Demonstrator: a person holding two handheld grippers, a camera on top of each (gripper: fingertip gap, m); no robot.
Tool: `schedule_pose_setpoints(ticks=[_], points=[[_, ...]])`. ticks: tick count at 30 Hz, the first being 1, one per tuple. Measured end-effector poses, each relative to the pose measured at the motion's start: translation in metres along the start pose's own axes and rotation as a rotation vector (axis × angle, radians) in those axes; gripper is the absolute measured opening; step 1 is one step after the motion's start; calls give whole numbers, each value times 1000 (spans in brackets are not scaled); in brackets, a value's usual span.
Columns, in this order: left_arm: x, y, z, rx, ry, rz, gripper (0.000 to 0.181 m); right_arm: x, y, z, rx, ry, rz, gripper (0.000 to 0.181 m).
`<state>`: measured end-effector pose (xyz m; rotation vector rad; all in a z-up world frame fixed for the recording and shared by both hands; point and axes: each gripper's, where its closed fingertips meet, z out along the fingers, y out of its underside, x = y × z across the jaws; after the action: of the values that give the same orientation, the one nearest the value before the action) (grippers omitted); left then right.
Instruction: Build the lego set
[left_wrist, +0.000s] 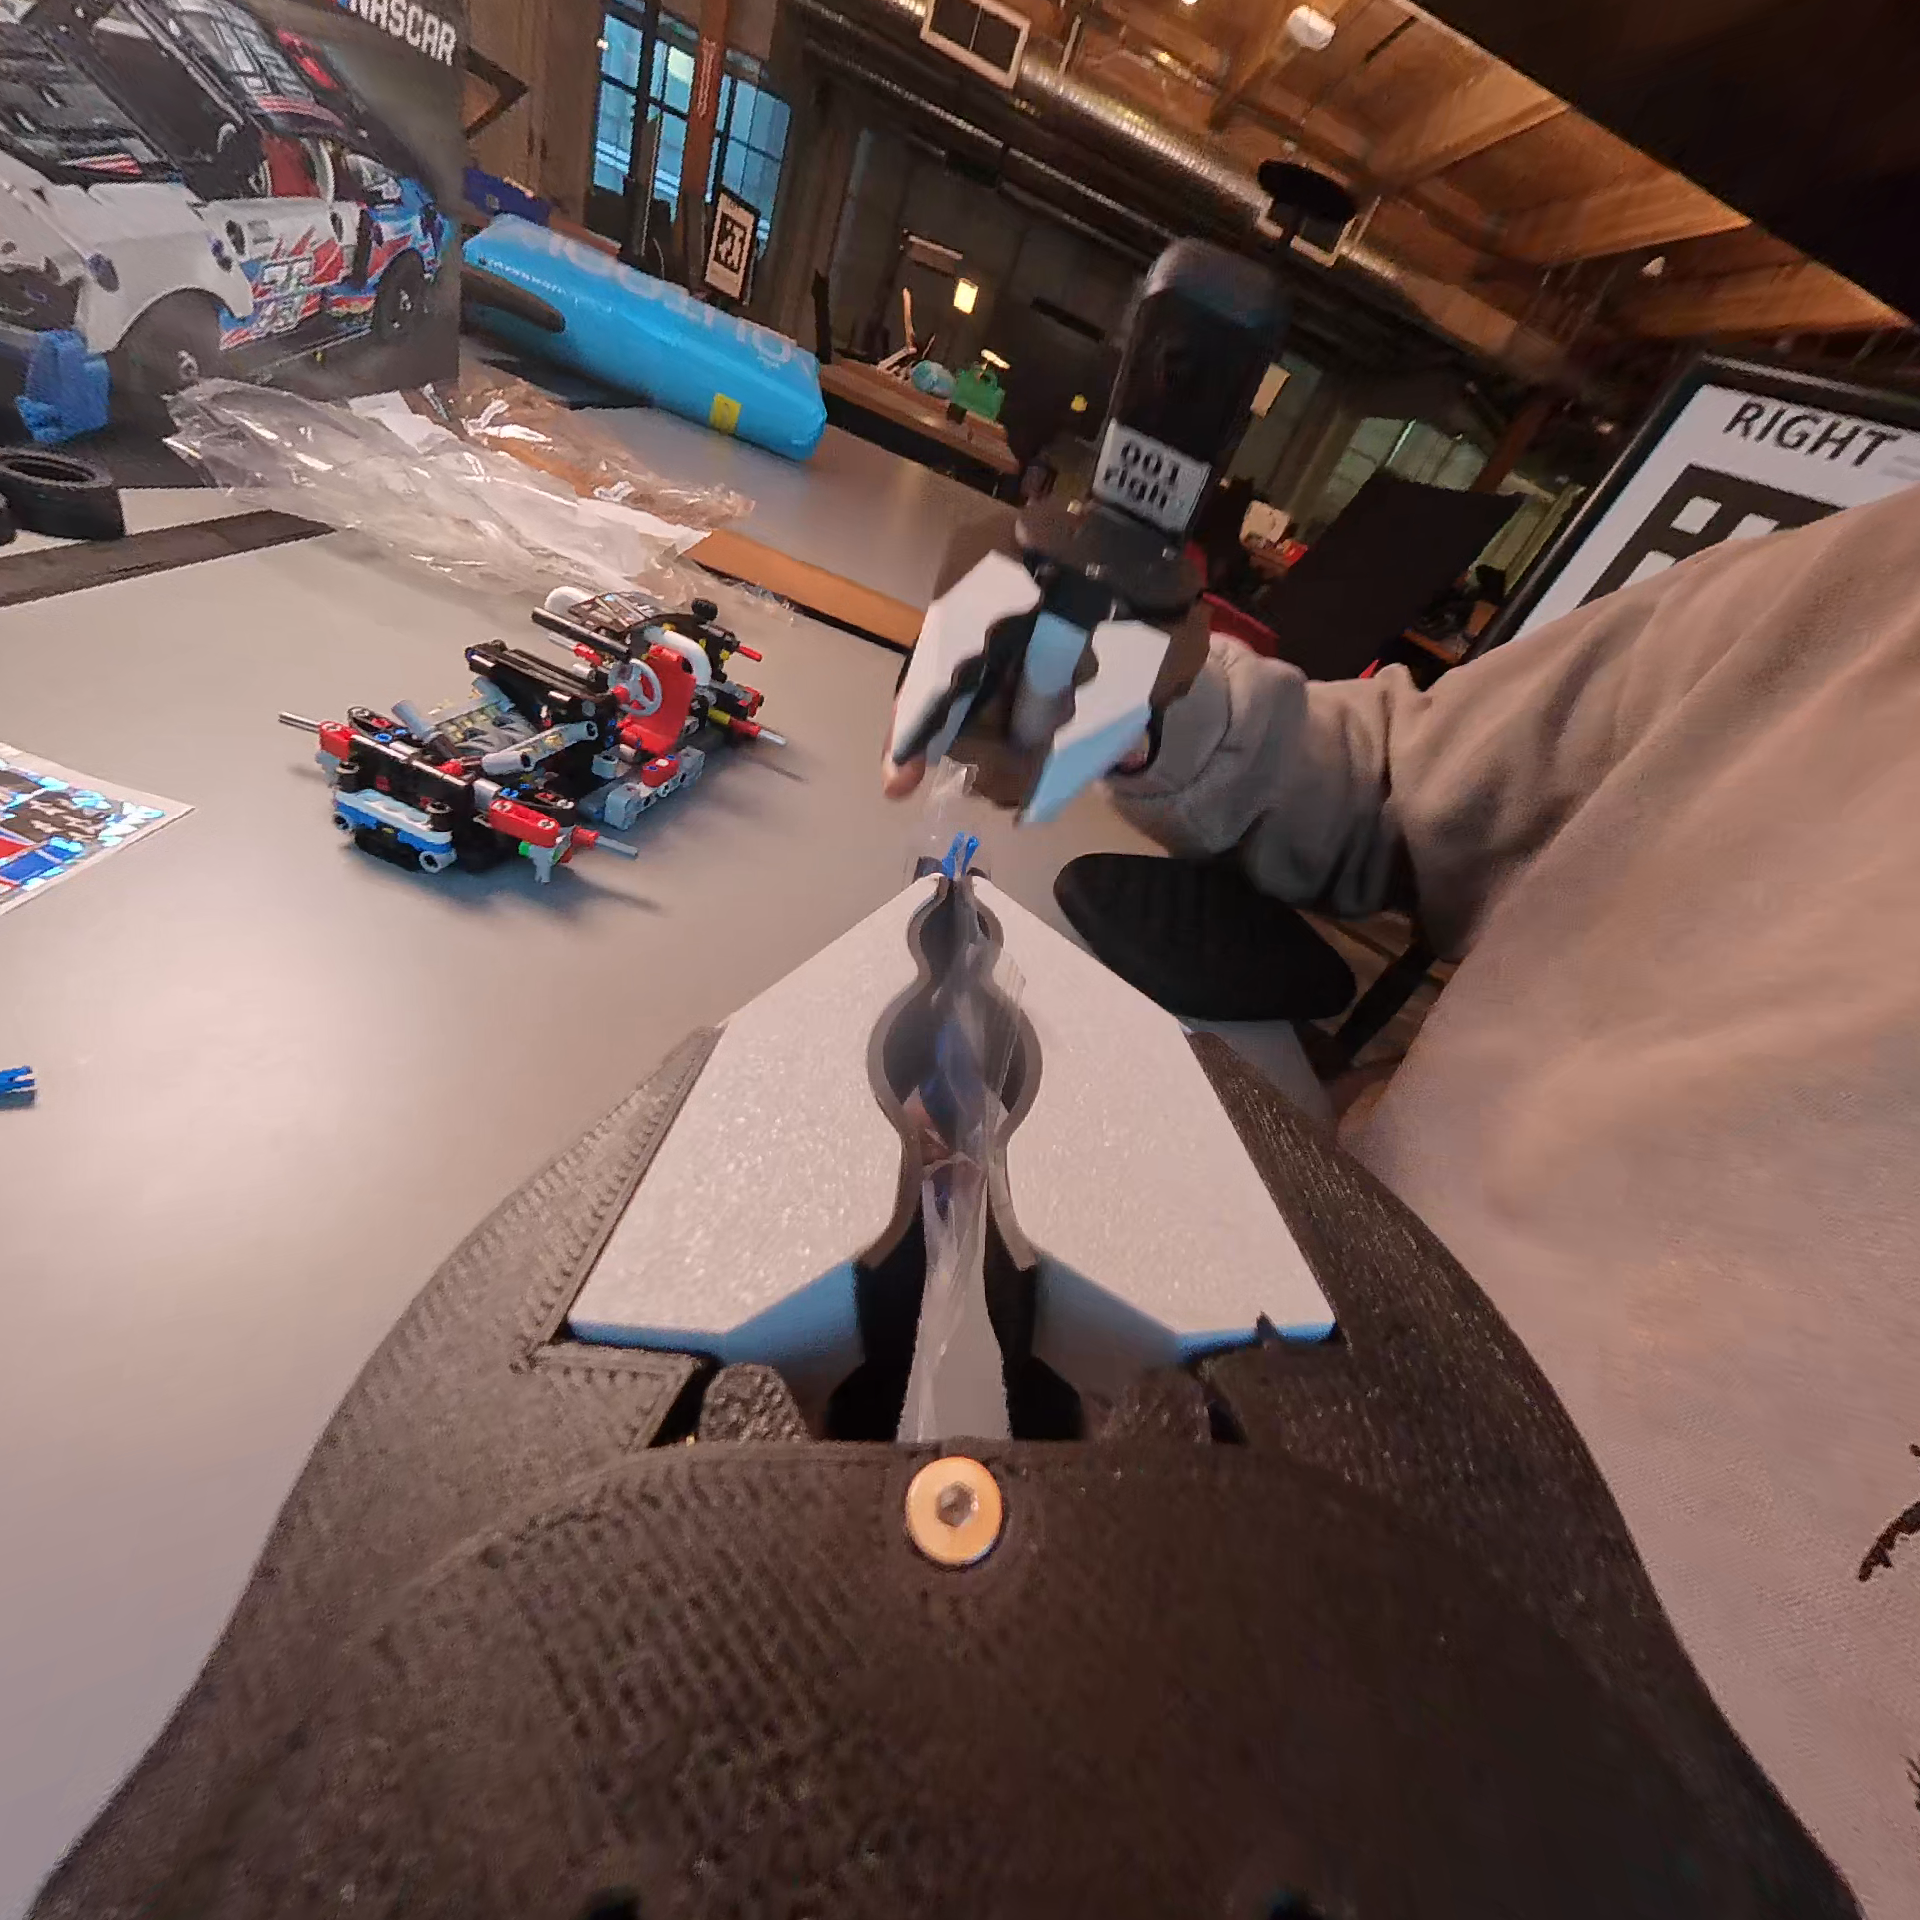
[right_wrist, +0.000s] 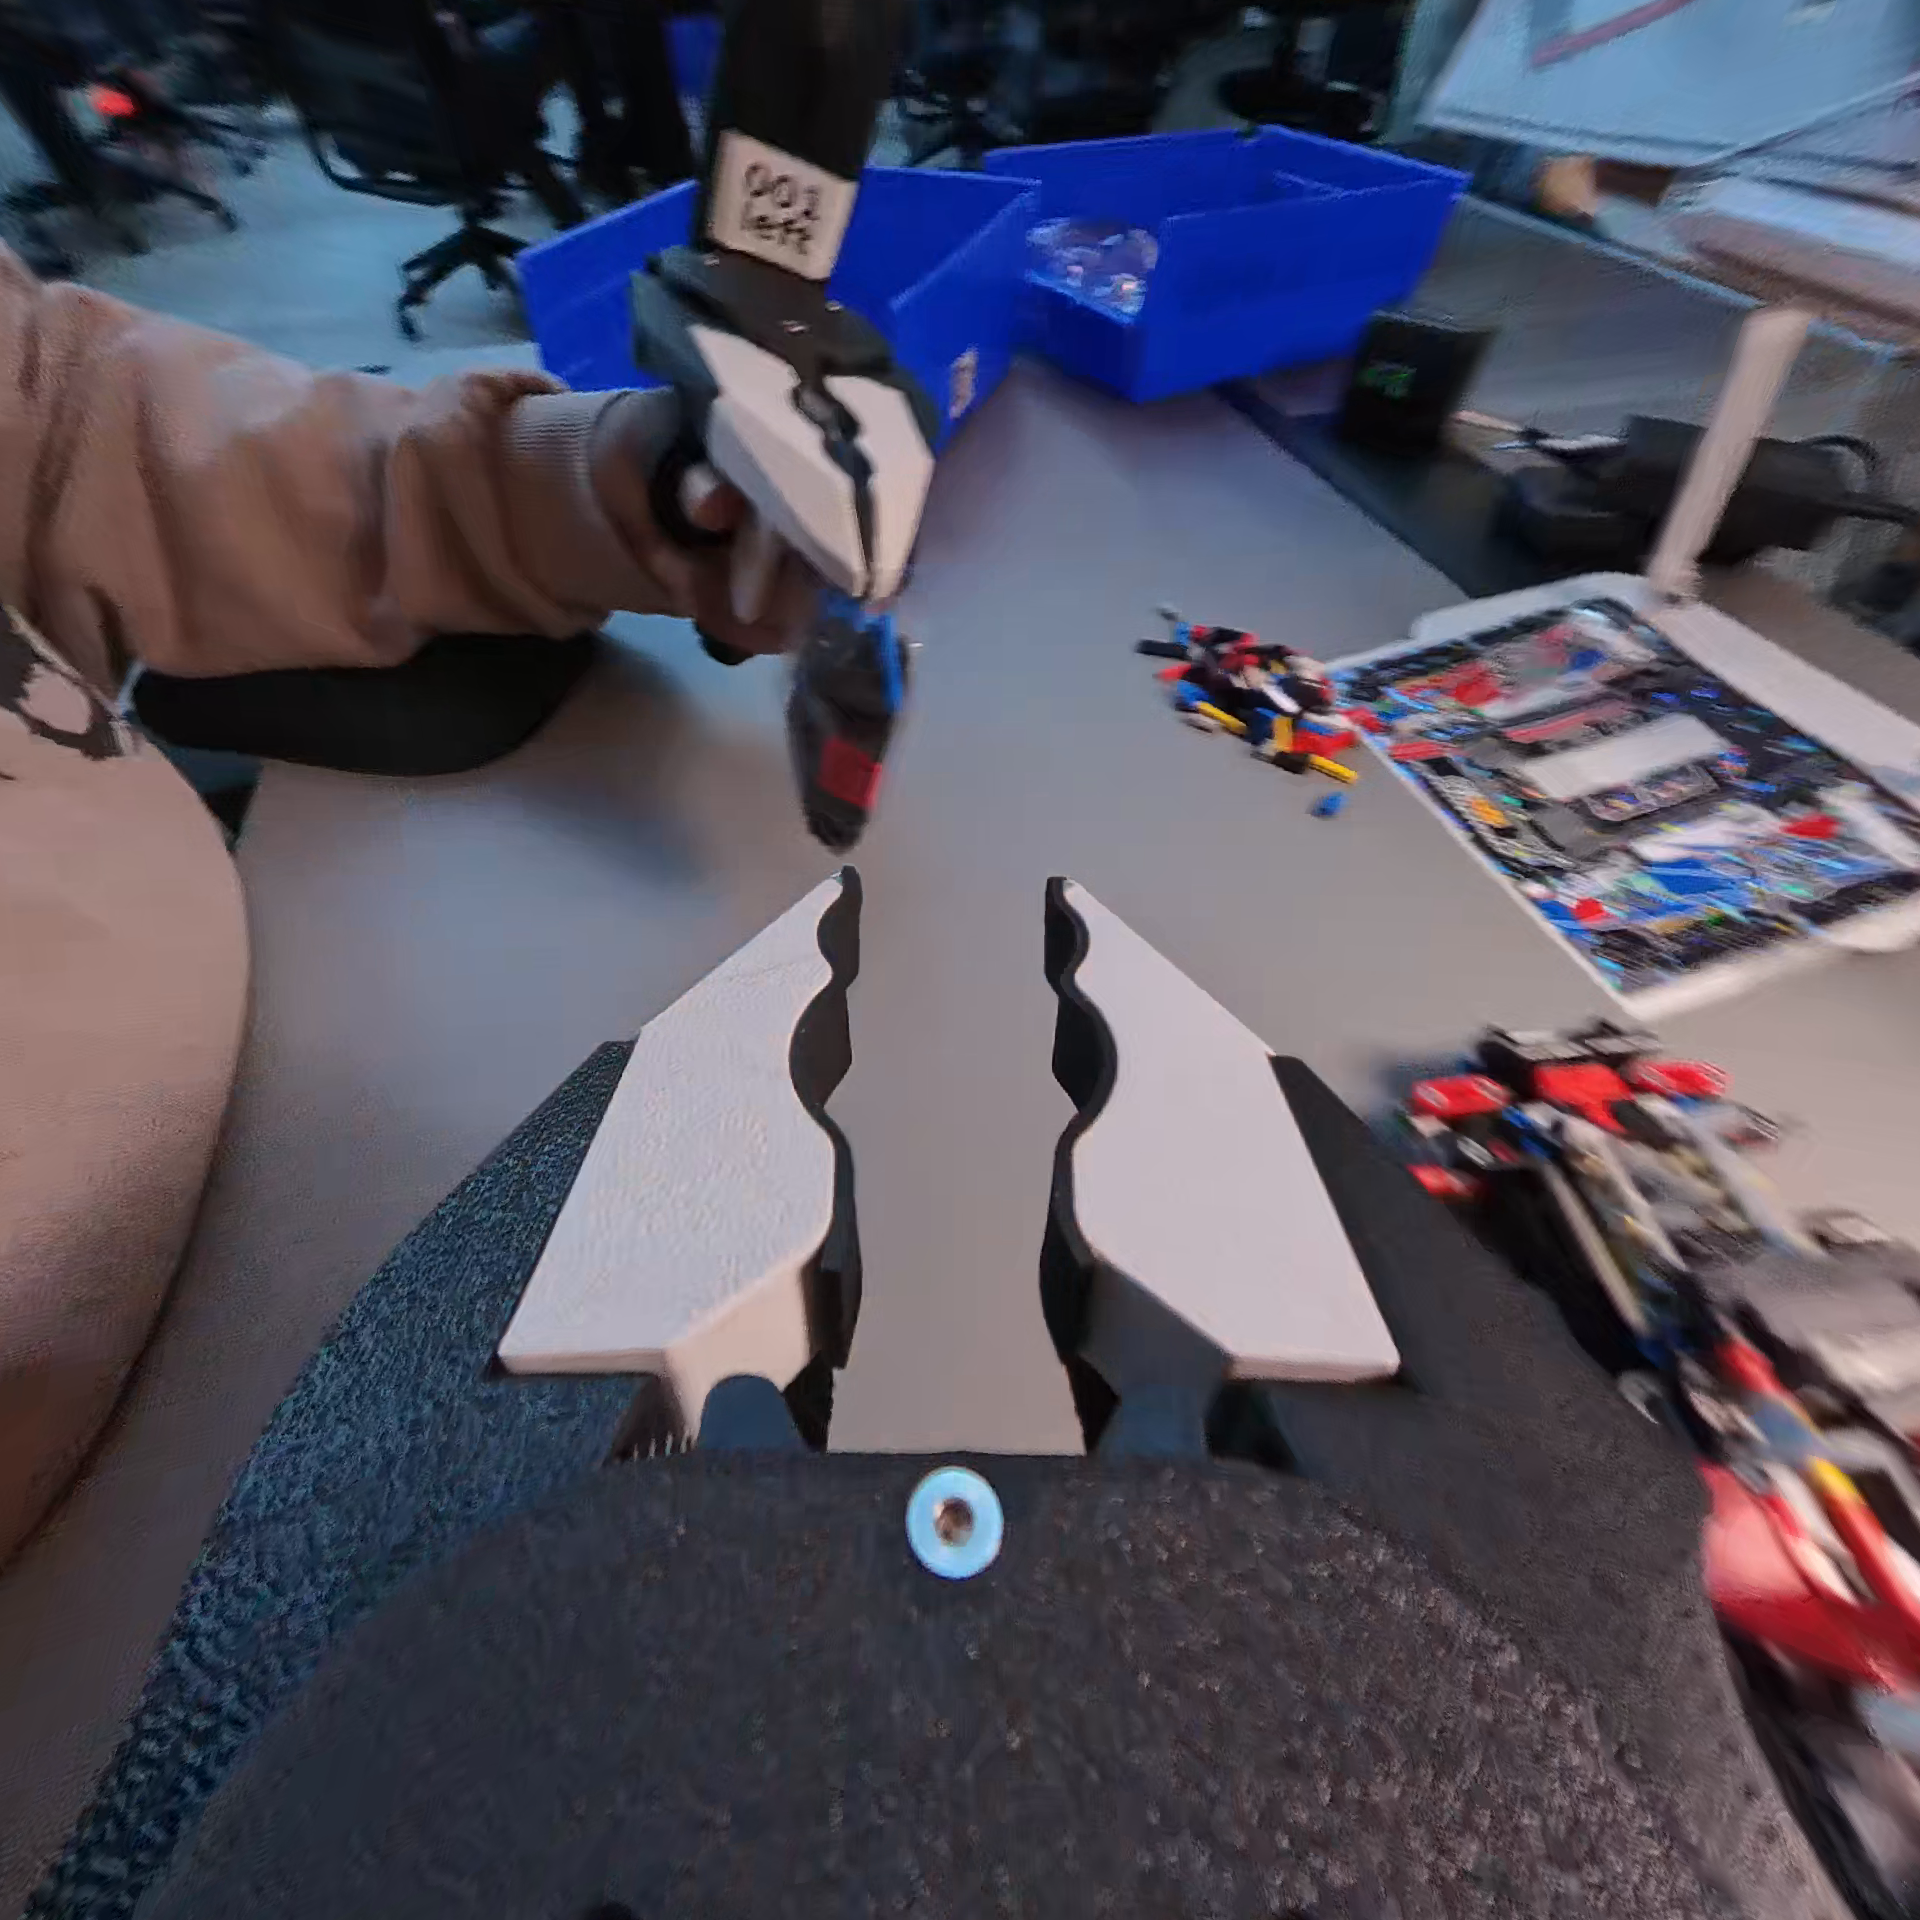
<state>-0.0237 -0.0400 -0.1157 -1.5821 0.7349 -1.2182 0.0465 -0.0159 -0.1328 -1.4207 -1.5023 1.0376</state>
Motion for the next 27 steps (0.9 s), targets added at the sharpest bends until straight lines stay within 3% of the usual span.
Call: schedule_pose_setpoints(ticks=[4,6,9,15,20,24,27], points=[[7,-14,-4,75,35,-46,0,-38,3,67,23,-180,13,41],[5,-16,-11,94,25,-73,0,-36,7,87,3,-190,41,22],[-2,-10,-25,93,-28,-116,0,-43,8,103,-19,-264,99,13],[-10,11,-50,36,-160,-95,0,-54,20,122,-104,-330,115,14],[-17,14,-70,-9,-255,-57,0,-19,8,131,-94,-189,11,21],[-31,18,-86,-56,-375,-20,0,42,-12,146,-121,22,-52,7],[-38,21,-91,-58,-415,-16,0,68,-25,180,-180,61,-100,0]])
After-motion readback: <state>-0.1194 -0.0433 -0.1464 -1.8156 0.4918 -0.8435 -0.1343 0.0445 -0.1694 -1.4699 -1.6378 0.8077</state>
